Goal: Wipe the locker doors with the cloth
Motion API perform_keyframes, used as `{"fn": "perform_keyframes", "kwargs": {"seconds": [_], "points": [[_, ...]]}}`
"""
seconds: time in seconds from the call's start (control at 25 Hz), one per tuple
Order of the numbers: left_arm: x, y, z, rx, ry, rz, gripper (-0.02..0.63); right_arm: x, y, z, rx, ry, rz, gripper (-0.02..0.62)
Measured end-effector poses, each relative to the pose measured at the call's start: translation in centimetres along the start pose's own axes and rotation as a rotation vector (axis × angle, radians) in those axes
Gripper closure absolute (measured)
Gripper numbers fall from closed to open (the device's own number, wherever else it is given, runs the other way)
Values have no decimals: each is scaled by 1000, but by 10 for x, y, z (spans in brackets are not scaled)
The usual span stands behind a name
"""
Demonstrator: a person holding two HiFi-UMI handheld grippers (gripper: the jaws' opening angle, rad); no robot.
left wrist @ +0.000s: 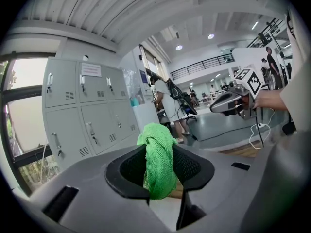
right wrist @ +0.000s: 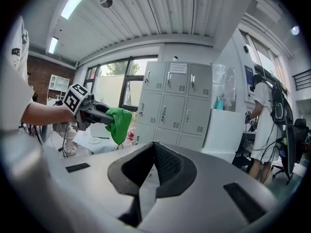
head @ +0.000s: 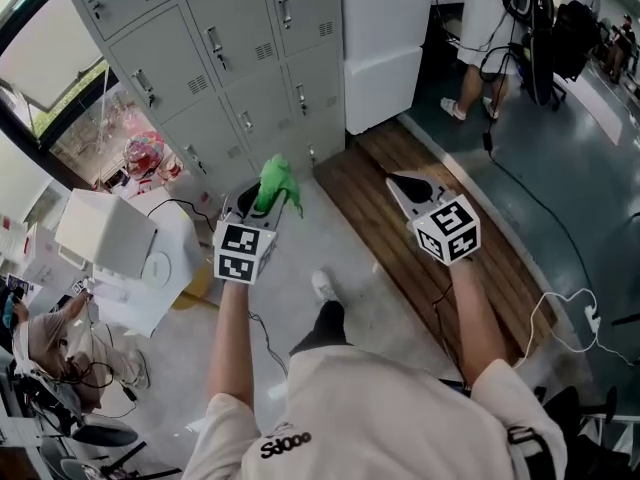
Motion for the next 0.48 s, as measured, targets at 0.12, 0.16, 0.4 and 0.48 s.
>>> {"fn": "perform_keyframes", "kwargs": {"seconds": [0.12,0.16,0.4,0.48], "points": [[-51,54,-6,4,-16,7,459,36,57,7,17,7,-22,588],[-70,72,-6,6,-18,5,459,48,77,12,25,18,-25,588],[-179,169,3,20,-30,-17,459,119,191,55,75,79,-55,586],[-205,195,5,18,-24,-31,459,139,223,61,85,122,-68,586]]}}
Point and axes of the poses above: the fingertips, and each gripper's own axes: y forward along the fingers, x to its right, z out of its top, the point moved 1 cm from there along -y, backward along the fingers, and after that the axes turned 4 degrees about -z, right-handed, at the moved point
